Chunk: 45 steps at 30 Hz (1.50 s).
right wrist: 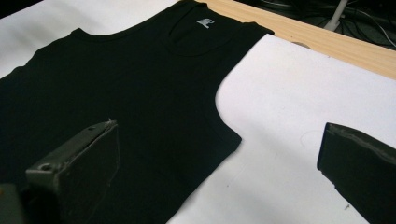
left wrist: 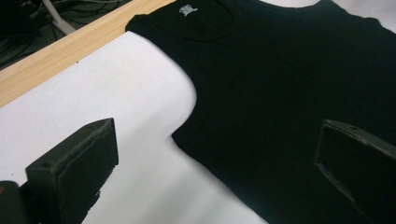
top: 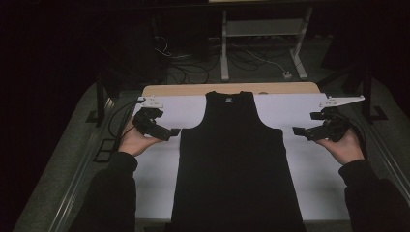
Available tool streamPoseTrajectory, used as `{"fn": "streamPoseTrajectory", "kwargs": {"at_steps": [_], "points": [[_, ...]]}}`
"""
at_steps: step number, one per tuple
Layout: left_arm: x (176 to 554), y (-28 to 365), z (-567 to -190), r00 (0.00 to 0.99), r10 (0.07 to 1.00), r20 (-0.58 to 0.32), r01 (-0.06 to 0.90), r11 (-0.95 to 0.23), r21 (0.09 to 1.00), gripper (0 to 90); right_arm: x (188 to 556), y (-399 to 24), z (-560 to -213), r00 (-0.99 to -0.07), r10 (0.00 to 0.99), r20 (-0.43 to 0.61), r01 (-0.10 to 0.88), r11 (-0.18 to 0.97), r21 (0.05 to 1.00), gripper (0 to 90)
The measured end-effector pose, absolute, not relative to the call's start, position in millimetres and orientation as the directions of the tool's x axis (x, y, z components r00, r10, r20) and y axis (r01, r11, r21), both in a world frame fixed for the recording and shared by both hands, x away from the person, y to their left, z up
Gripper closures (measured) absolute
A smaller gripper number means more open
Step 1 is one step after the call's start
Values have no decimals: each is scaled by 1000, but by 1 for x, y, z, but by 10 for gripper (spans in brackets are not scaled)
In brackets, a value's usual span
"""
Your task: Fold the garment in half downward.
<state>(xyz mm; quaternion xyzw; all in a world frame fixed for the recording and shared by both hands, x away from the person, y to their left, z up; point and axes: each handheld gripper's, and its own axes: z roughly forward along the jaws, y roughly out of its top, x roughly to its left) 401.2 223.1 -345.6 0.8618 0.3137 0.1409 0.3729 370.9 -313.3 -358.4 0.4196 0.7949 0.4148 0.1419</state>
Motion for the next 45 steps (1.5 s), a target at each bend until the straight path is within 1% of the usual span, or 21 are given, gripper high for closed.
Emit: {"fn": "streamPoseTrajectory", "kwargs": {"at_steps": [11,21,26,35,45], "points": [[418,216,-350,758,652,-15,456,-514,726,0,384,-313,-359,-609,783,128,558,308,770,0],[429,219,-355,743,669,-15,484,-521,703,0,392,-312,-361,-611,781,134,565,311,765,0],[435,221,-358,736,676,-34,496,-505,707,0,399,-309,-363,-609,781,141,573,310,759,0],[442,216,-368,740,669,-68,511,-493,704,0,412,-305,-371,-606,781,153,590,312,745,0],[449,214,-379,740,668,-79,521,-494,696,0,422,-307,-383,-591,788,171,614,302,729,0]]}}
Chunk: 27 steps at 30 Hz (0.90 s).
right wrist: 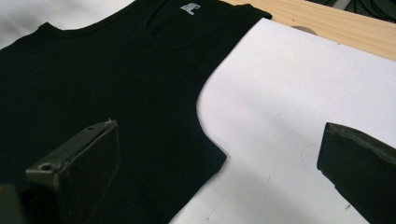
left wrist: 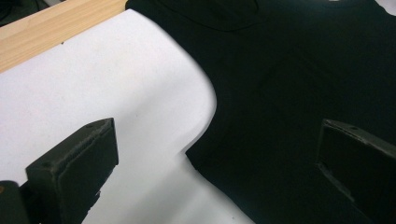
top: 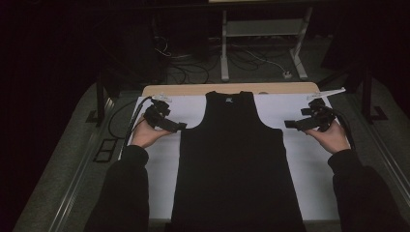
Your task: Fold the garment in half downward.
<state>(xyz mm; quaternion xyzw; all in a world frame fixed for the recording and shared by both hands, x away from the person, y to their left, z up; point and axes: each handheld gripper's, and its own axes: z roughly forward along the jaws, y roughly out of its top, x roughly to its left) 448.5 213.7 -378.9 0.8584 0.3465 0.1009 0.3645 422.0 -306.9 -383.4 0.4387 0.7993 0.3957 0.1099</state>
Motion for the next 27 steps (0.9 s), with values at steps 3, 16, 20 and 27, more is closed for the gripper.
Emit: {"fn": "streamPoseTrajectory", "kwargs": {"at_steps": [3,16,20,27], "points": [[451,214,-383,737,670,-88,527,-489,695,0,424,-307,-387,-586,791,177,623,299,723,0],[459,210,-399,727,676,-120,555,-476,682,0,432,-303,-401,-578,795,183,646,309,697,0],[460,209,-403,730,671,-127,559,-480,676,0,434,-301,-405,-579,796,175,647,319,693,0],[462,211,-410,722,677,-141,575,-474,667,0,437,-298,-411,-574,799,179,659,322,680,0]]}}
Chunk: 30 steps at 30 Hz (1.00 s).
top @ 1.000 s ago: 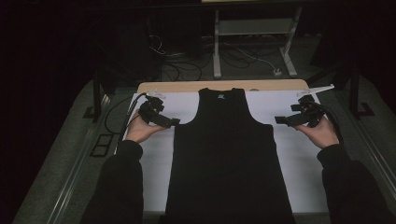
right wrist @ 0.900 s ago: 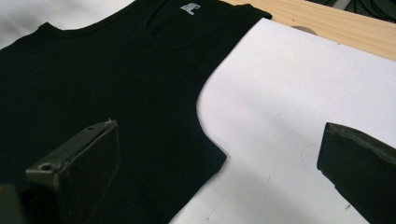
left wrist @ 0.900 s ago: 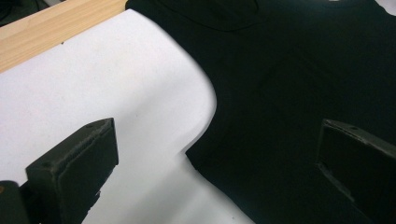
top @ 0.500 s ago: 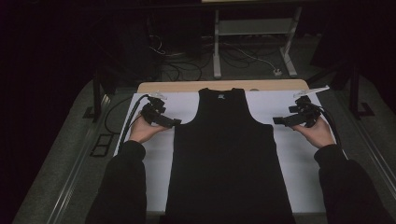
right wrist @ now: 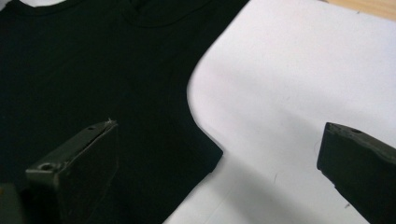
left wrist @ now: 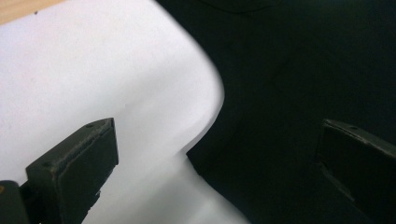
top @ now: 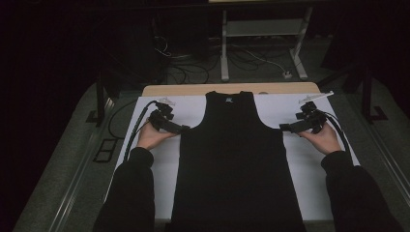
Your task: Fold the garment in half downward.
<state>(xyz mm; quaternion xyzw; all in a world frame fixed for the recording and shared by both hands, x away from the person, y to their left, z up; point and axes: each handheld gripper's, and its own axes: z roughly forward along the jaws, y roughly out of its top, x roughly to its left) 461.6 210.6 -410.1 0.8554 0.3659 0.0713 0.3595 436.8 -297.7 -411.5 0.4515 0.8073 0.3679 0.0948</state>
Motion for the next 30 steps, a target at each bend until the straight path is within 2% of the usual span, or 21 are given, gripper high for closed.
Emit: {"fn": "streamPoseTrajectory", "kwargs": {"at_steps": [22,26,30], "points": [[464,207,-435,728,657,-196,605,-481,634,18,443,-285,-431,-585,785,202,682,342,646,4],[465,204,-438,732,652,-199,606,-489,628,54,443,-284,-435,-590,780,206,685,350,639,41],[464,203,-439,728,656,-201,607,-481,632,117,443,-283,-438,-602,771,207,685,365,631,133]]}}
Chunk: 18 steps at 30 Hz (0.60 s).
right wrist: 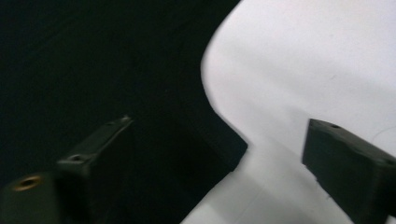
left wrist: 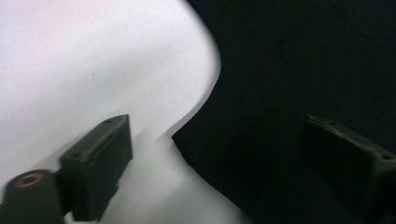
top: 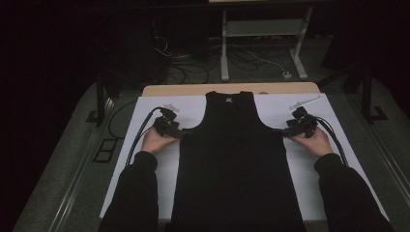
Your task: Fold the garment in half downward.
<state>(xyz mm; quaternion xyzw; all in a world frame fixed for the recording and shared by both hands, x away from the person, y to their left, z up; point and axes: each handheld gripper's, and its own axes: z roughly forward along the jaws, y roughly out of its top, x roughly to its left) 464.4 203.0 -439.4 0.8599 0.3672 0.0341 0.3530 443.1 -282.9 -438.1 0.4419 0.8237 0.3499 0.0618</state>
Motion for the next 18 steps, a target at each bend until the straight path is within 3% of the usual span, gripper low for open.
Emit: {"fn": "streamPoseTrajectory", "kwargs": {"at_steps": [3,9,18], "points": [[465,203,-440,723,662,-198,614,-484,624,149,443,-281,-439,-602,773,201,687,373,624,156],[466,206,-441,720,663,-205,615,-474,630,209,444,-279,-442,-593,783,188,694,378,613,330],[461,200,-439,712,699,-70,578,-527,623,463,444,-277,-443,-589,791,164,687,384,616,544]]}}
